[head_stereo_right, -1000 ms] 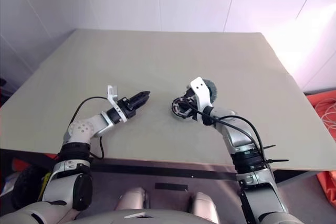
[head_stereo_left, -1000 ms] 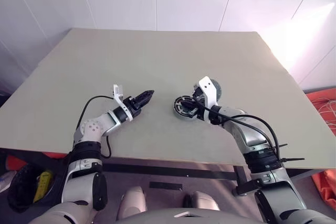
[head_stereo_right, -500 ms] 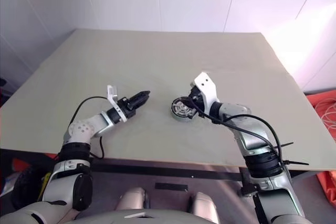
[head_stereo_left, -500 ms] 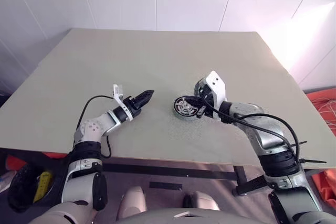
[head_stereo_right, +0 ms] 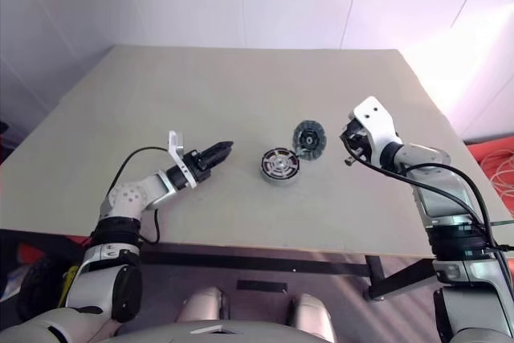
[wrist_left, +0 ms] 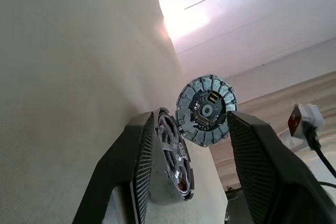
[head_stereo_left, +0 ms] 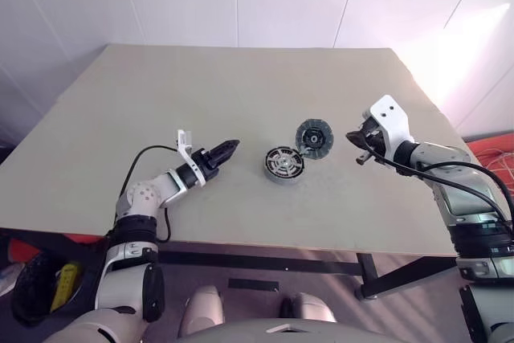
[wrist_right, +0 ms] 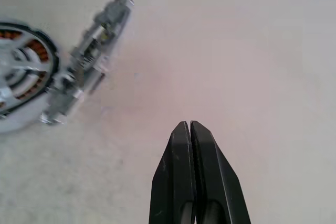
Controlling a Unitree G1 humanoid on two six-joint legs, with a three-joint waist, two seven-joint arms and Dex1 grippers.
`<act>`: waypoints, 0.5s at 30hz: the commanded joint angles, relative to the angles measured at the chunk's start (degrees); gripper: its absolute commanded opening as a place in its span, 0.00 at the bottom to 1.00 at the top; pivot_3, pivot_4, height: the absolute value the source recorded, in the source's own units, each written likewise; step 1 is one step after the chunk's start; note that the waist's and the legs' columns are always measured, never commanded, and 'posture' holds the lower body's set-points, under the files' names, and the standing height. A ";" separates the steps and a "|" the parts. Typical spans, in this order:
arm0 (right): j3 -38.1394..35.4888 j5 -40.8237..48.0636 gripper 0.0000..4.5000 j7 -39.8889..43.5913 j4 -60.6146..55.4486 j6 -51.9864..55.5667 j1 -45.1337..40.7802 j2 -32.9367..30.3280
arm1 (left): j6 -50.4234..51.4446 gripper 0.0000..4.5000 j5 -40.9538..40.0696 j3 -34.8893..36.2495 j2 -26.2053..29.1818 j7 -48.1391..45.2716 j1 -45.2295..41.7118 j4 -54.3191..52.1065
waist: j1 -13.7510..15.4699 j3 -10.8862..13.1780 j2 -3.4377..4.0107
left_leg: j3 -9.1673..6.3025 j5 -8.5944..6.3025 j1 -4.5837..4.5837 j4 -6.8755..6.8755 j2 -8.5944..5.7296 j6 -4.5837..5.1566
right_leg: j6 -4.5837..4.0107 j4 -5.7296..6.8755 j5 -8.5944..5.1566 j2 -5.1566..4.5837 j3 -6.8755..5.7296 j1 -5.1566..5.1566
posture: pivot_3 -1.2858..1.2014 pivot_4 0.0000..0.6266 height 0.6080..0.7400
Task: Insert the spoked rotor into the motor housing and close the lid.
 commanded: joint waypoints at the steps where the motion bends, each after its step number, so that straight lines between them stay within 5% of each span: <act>1: -2.23 -1.41 0.00 -0.81 4.29 -4.74 -3.43 -1.35 | -1.10 0.52 -0.05 0.41 0.34 -0.91 -1.37 -0.68 | 0.03 0.00 0.00 | 0.00 0.00 0.00 0.00 0.01 0.00 | -0.01 0.00 0.00 0.00 0.00 0.00 | 0.52 0.00 1.00; 15: -1.22 2.10 0.00 2.35 6.22 -3.06 -4.96 5.50 | -1.16 0.52 -0.04 0.81 0.68 -0.77 -0.54 -1.37 | 0.06 0.00 0.00 | 0.00 -0.03 -0.04 0.15 0.02 0.17 | -0.05 0.10 0.02 -0.01 -0.01 -0.01 | 0.52 0.00 1.00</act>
